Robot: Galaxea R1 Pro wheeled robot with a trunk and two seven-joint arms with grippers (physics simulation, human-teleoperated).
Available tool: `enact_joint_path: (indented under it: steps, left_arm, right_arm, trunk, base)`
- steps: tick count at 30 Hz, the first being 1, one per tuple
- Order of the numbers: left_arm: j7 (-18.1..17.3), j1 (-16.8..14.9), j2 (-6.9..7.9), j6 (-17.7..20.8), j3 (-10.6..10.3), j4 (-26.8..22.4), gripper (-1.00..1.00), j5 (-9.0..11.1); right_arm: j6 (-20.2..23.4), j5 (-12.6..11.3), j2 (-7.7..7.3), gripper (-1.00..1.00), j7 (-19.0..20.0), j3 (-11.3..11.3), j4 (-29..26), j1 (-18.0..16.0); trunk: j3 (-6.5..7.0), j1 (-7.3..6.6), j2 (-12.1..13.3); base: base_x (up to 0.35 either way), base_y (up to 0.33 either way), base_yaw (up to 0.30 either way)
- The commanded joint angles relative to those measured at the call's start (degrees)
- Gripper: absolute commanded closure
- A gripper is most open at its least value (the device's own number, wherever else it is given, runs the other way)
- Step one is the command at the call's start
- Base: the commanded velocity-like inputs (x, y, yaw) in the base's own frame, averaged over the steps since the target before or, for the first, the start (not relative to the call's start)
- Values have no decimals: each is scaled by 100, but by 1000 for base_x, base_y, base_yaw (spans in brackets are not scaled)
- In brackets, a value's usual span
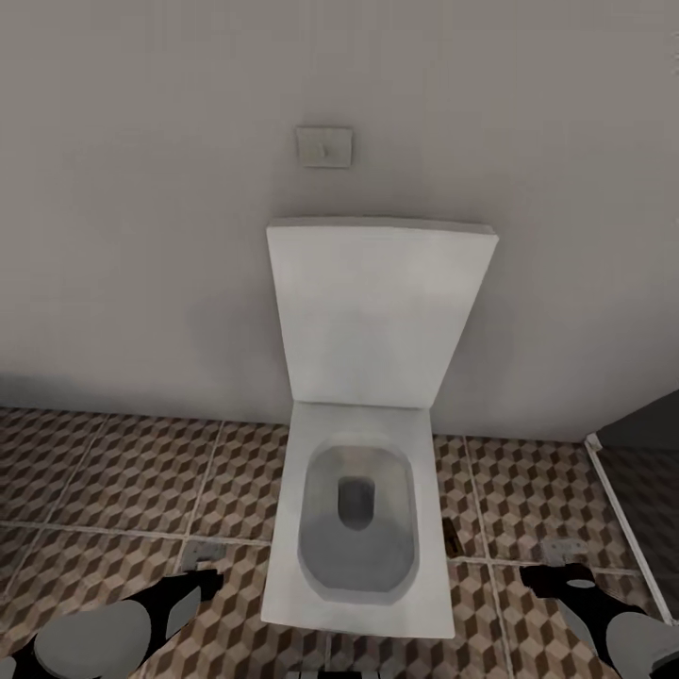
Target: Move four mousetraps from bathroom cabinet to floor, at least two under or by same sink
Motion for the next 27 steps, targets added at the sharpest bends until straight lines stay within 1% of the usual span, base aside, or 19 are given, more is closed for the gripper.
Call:
enact_joint_path:
  steps: [1, 5, 13, 21, 27]
  left_arm:
    - [-1, 24, -3, 0, 0, 0, -100, 0]
    - [-1, 110, -10, -2, 0, -5, -100, 1]
    - [-5, 258, -14, -1, 0, -9, -100, 8]
    - [-11, 454, -19, -2, 0, -14, -100, 13]
    - [-14, 580, -22, -3, 0, -154, -100, 18]
  right_arm:
    - [-15, 5, 2, -100, -1, 1, -3, 50]
    - [-103, 11, 5, -100, -3, 3, -5, 215]
    - [-326, 0, 6, -100, -4, 3, 4, 386]
    - [-486, 5, 7, -100, -4, 4, -1, 631]
    - [-658, -1, 7, -100, -4, 4, 5, 811]
  trunk:
    - [19, -23, 42]
    - [91, -110, 202]
    - [234, -286, 523]
    - [378, -462, 844]
    - [486, -594, 1085]
  base:
    - [0, 0, 0]
    - [0, 0, 0]
    - [0, 0, 0]
    - [0, 0, 0]
    - [0, 0, 0]
